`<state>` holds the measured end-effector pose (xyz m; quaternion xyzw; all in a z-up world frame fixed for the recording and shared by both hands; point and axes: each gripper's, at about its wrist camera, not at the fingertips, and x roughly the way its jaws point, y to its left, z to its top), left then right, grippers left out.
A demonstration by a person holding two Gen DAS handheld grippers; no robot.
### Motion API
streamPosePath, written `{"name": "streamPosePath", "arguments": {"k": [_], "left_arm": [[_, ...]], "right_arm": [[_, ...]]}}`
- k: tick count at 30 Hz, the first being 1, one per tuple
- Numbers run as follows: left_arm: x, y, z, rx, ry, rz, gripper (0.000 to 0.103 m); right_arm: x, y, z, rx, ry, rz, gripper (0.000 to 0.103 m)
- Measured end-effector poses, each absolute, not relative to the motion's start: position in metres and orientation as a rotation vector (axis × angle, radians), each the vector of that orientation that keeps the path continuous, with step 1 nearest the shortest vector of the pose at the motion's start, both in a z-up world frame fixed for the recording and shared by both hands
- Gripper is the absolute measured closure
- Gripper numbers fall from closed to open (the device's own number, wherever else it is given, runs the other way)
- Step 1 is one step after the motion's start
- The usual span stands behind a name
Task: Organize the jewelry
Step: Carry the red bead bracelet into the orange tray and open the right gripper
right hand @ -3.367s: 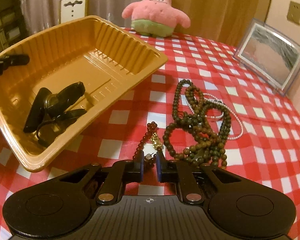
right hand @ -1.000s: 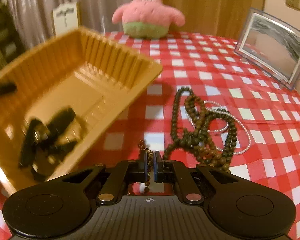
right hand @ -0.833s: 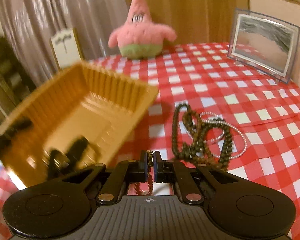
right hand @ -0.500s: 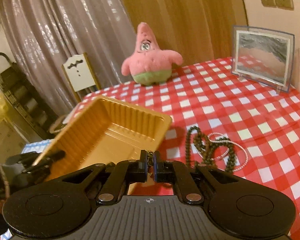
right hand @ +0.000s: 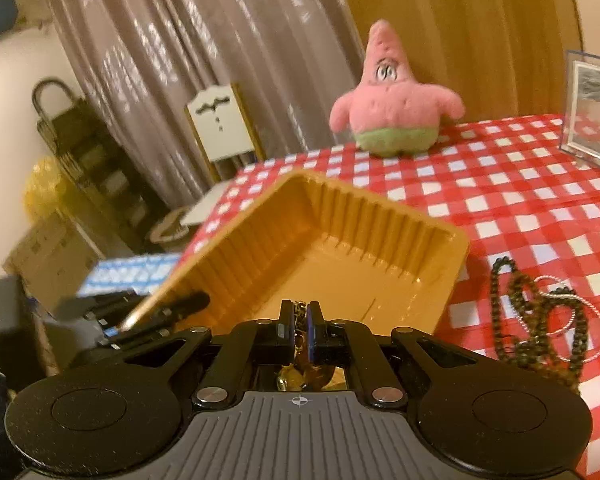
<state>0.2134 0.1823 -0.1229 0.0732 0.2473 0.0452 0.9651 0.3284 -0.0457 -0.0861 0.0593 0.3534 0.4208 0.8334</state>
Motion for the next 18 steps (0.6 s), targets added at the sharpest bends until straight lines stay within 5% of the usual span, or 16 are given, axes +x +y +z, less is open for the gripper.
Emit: {"name": "streamPosePath", "arguments": {"k": [9,11,15,18], "left_arm": [[0.213,0.182,-0.123,0.149,0.501,0.091,0.099],[0.213,0.182,-0.123,0.150,0.501,0.091,0.099],[0.214,0.182,-0.123,0.150,0.502,0.091,0.099],[0.214,0.181,-0.123,0.151,0.502,0.092,0.099]], "right_arm": [[0.333,-0.026,-0.110,-0.007,0.788,0.812,0.097],[0.333,-0.028,-0.110,-0.013,0.786,0.806,0.093],[0.330,-0.034,-0.108,-0.007,0.781,0.794,0.070],[0.330,-0.041,-0.105,0.008,0.779,0.779,0.069]]}}
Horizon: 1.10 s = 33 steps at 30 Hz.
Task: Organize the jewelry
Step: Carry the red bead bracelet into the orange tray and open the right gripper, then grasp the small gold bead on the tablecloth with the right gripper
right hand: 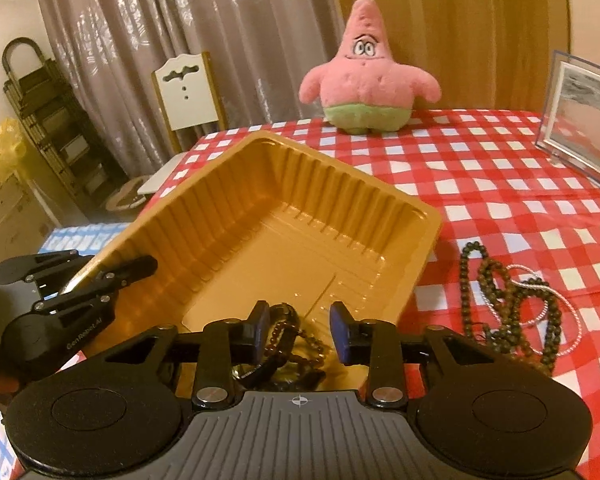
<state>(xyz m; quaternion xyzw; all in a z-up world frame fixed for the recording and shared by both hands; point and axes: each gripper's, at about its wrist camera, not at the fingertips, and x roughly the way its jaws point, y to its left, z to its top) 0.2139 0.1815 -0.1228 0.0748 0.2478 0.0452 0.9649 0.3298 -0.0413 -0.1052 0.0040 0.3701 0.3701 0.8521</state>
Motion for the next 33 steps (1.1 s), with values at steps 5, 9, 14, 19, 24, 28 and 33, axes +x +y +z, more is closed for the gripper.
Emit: {"name": "streamPosePath", "arguments": {"k": [5,9,14,19,24,28,33], "left_arm": [[0.214,0.181,-0.123,0.150,0.501,0.091,0.099],[0.214,0.181,-0.123,0.150,0.501,0.092,0.099],[0.215,0.182,-0.122,0.150,0.503,0.092,0.099],[0.215,0.182,-0.122,0.152,0.504,0.092,0.099],[0.216,0.182,-0.122,0.154,0.505,0.093,0.099],[0.216,0.182,-0.122,0.154,0.505,0.092,0.099],[0.216,0.182,-0.122,0.153,0.505,0.092,0.099]], "right_arm": [[0.326,-0.065,-0.102,0.033,0.773,0.730,0.069],[0.321,-0.091,-0.103,0.048,0.776,0.674,0.069],[0.315,-0.112,-0.118,0.026,0.813,0.617,0.069],[0.304,-0.118,-0.139,-0.030,0.849,0.605,0.069],[0.298,-0.117,-0.151,-0.054,0.869,0.600,0.069],[0.298,-0.115,-0.153,-0.064,0.871,0.597,0.069],[0.300,-0.114,-0.152,-0.073,0.871,0.591,0.069]]}}
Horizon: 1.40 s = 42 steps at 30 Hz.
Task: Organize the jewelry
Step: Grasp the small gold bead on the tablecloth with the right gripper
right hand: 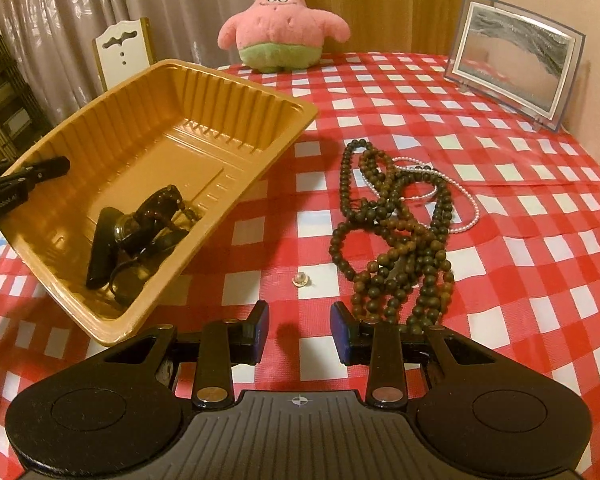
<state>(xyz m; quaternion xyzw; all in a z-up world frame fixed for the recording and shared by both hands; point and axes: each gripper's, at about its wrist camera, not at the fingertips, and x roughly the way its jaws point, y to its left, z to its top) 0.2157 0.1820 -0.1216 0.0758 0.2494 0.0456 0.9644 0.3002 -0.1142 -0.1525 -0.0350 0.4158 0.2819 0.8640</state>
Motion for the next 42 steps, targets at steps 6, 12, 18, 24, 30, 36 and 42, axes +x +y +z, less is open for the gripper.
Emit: {"name": "streamPosePath", "arguments": {"k": [6,12,18,24,30,36,42], "left_arm": [[0.216,0.182,-0.122,0.154,0.504,0.093,0.099],[0.216,0.182,-0.121,0.152,0.506,0.094,0.099],[0.214,0.182,-0.125,0.149,0.509,0.097,0.099],[0.213,0.181,-0.126,0.148,0.509,0.098,0.099],[0.213,0.181,-0.126,0.148,0.510,0.098,0.099],[0.213,0.181,-0.126,0.149,0.509,0.098,0.099],[0.213,0.181,-0.126,0.148,0.511,0.098,0.099]], "right_arm": [[0.303,-0.113,-0.154,-0.086,0.873,0.587,0.069],[0.307,-0.110,-0.157,-0.113,0.865,0.586,0.069],[0.314,-0.105,-0.160,-0.149,0.846,0.596,0.069],[0.320,-0.096,-0.166,-0.207,0.829,0.624,0.069],[0.324,-0.091,-0.169,-0.219,0.815,0.630,0.071],[0.327,-0.091,-0.170,-0.219,0.814,0.633,0.091],[0.323,-0.088,-0.169,-0.258,0.787,0.637,0.095]]}}
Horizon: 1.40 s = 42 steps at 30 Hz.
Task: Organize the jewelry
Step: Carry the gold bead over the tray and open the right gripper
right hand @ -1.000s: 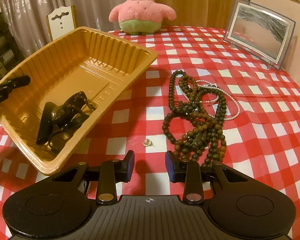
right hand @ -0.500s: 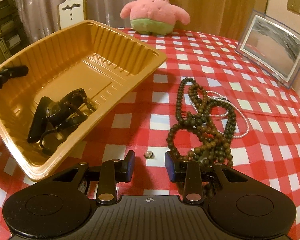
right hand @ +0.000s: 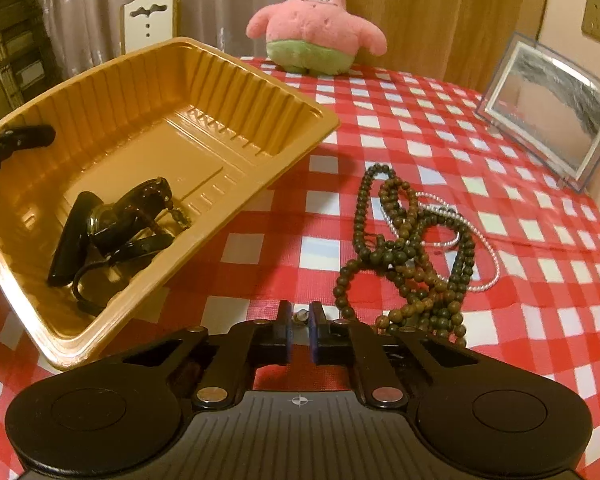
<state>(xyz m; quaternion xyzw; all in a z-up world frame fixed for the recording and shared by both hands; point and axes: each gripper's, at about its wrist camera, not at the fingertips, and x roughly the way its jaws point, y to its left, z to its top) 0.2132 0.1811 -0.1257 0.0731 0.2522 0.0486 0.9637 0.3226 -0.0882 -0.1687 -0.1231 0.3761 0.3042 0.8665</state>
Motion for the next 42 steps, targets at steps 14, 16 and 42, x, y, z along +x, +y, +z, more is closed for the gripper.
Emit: {"name": "streamPosePath", "arguments": {"k": [14,16,42], "left_arm": [[0.214,0.181,-0.126,0.148,0.510,0.099,0.099],[0.214,0.181,-0.126,0.149,0.510,0.098,0.099],[0.213,0.180,-0.125,0.148,0.511,0.099,0.099]], "right_arm": [[0.318,-0.078,-0.119,-0.143,0.680,0.726,0.095],[0.317,-0.071,-0.113,-0.118,0.678,0.768,0.095],[0.319,0.018,-0.140,-0.121,0.737,0.948,0.094]]}}
